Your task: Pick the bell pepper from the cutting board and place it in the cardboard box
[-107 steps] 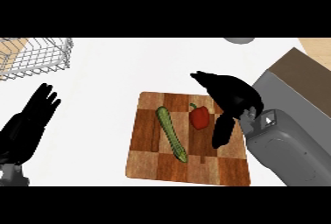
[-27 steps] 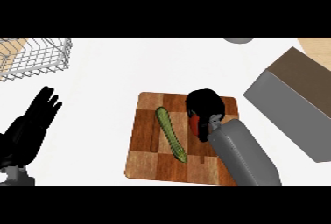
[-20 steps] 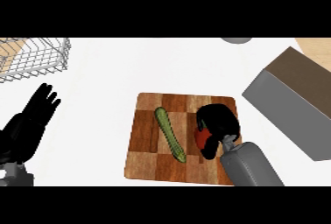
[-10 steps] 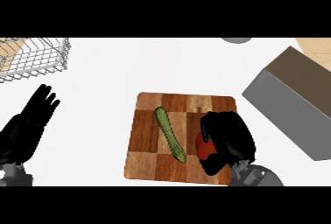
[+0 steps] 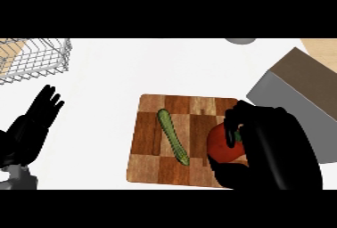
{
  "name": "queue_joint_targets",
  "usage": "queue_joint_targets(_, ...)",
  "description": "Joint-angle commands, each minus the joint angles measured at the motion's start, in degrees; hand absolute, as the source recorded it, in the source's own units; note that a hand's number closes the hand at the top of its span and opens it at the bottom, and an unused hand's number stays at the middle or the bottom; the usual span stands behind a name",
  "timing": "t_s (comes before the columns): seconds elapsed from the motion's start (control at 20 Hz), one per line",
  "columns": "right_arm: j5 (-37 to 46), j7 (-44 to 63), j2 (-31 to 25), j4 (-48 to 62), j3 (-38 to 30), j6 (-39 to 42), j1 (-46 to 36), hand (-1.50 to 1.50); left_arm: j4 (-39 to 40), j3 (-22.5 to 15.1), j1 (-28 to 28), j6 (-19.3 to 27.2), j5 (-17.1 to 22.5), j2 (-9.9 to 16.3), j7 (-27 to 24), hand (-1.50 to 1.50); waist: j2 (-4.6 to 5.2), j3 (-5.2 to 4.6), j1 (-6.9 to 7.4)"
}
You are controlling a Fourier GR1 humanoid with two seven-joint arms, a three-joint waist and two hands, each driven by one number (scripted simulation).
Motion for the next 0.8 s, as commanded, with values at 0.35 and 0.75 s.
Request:
queue_joint_targets(0.35,-4.37,5.08,-3.6,-6.4,-21.35,10.7,-14.44,1.5,-1.47,1.94,-0.57,-1.97,3.09,1.98,2.55,0.0,0.18,0.03,0.3)
queue_joint_targets(0.75,-8.56,-7.03,-14.89,6.82,-31.38,4.65,-12.75,1.5,-3.49,-0.46,1.42,-0.12,0.63,-0.92,1.51,0.0,0.28,0.06,0.5)
